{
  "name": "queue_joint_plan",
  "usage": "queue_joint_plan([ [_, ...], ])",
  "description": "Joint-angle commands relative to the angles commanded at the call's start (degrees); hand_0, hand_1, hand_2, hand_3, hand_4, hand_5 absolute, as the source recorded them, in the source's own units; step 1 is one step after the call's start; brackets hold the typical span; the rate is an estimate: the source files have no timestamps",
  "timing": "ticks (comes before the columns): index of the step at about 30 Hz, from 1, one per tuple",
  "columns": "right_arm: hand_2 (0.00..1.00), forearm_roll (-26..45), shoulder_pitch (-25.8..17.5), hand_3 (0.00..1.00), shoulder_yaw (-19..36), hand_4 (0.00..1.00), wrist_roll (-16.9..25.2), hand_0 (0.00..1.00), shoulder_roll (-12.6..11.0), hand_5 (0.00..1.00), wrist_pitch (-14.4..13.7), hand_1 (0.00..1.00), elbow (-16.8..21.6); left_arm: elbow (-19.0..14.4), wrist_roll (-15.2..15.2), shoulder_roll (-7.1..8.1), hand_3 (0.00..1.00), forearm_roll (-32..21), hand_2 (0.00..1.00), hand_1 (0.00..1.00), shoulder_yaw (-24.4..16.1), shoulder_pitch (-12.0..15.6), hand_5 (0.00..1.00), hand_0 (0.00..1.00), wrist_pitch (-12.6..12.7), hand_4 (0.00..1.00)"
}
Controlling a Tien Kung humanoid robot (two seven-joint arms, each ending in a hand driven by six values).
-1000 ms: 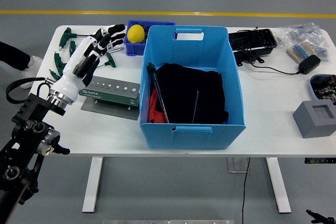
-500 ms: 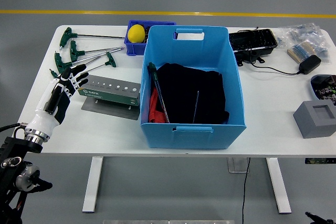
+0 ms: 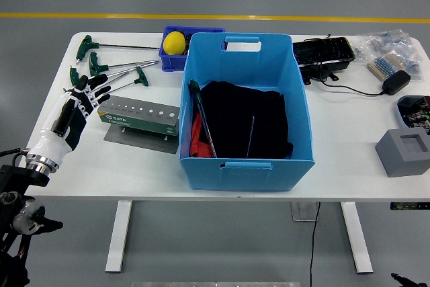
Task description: Lift tool from toolbox,place it in box,lift tool from toolbox,place it in box
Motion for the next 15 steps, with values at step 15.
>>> queue_joint_plan([
  [15,0.663,-0.2,-0.2,0.538,0.1,0.775,-0.1,0.624,0.1,0.656,0.0,0.599,0.0,-0.4,-0.5,-0.38,0.776,1.0,0.871,0.823,-3.2,0.4,0.865,0.795,0.8,0.899],
])
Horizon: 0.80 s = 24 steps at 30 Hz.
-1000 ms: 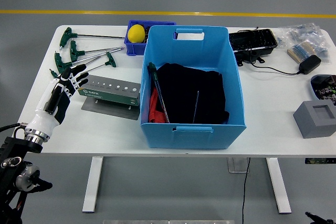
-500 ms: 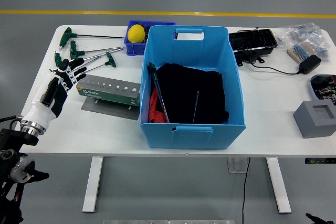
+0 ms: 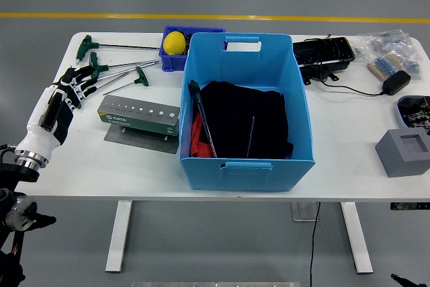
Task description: Lift tool from toolbox,place it in box,lift tool from toolbox,place it in box
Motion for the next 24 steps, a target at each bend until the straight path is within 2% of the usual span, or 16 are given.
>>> queue_joint_plan([
  [24,0.661,0.9,0.5,0.537,-0.6,0.775,0.2,0.624,-0.2,0.654,-0.1,0.6,0.0,0.7,-0.1,-0.29,0.777,0.2,0.877,0.812,-0.2,-0.3,0.857,0.785,0.7,0.889],
])
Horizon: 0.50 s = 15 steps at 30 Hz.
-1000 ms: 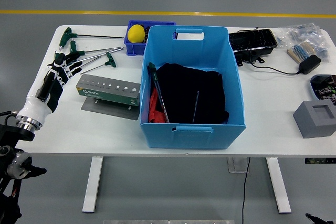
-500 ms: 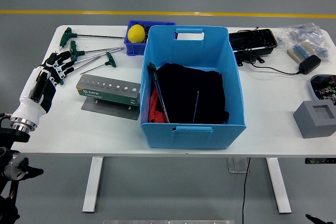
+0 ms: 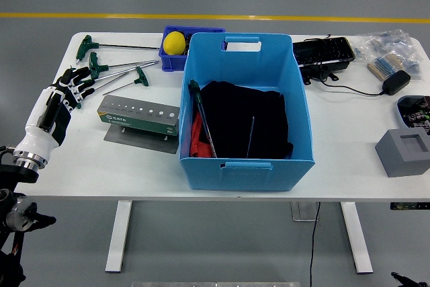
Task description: Lift tool from toolbox,place it in box,lift tool from toolbox,place it in box
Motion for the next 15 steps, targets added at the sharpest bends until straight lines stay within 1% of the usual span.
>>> queue_joint_plan([
  [15,0.661,0.5,0.6,0.537,-0.4,0.775,0.2,0.624,-0.2,0.656,0.0,0.599,0.0,0.2,0.1,-0.29,0.779,-0.6,0.878,0.806,-0.7,-0.6,0.852,0.78,0.4,0.888],
])
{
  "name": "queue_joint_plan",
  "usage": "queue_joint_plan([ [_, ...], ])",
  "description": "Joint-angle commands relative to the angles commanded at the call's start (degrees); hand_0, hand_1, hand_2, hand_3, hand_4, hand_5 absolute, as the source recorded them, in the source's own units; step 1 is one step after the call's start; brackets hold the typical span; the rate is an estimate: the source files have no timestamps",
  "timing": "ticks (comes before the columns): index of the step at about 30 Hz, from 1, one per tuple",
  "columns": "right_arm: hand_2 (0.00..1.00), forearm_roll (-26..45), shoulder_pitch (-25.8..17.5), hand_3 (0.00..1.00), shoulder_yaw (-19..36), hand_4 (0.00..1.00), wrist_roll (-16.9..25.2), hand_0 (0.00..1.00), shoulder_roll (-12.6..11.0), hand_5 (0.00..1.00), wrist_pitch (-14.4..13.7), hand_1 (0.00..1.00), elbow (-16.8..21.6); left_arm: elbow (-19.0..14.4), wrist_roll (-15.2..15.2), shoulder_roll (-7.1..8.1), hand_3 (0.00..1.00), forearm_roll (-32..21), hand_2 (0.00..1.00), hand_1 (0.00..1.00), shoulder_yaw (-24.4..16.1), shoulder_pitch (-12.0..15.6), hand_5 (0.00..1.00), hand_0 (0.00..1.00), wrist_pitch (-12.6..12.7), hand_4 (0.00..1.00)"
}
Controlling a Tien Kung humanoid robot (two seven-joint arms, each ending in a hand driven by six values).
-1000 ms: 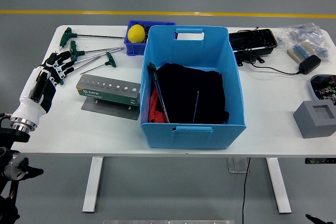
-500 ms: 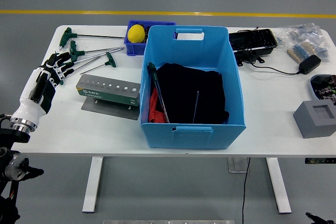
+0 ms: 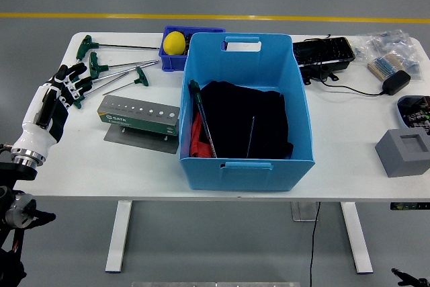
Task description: Lift tool from toolbox,place it in box,lift tool from toolbox,place it in box
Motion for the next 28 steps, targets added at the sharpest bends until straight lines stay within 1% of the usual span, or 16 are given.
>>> queue_joint_plan([
  [16,0.661,-0.3,0.2,0.538,0.1,0.776,0.0,0.624,0.0,0.655,0.0,0.599,0.0,0.2,0.0,0.1,0.78,0.3,0.877,0.794,0.3,-0.2,0.85,0.773,0.0,0.888],
  [28,0.661,-1.6,-0.2,0.538,1.0,0.775,-0.5,0.623,0.4,0.656,0.0,0.599,0.0,0.5,0.3,0.4,0.778,0.2,0.874,0.781,1.5,-0.1,0.85,0.764,0.6,0.888],
])
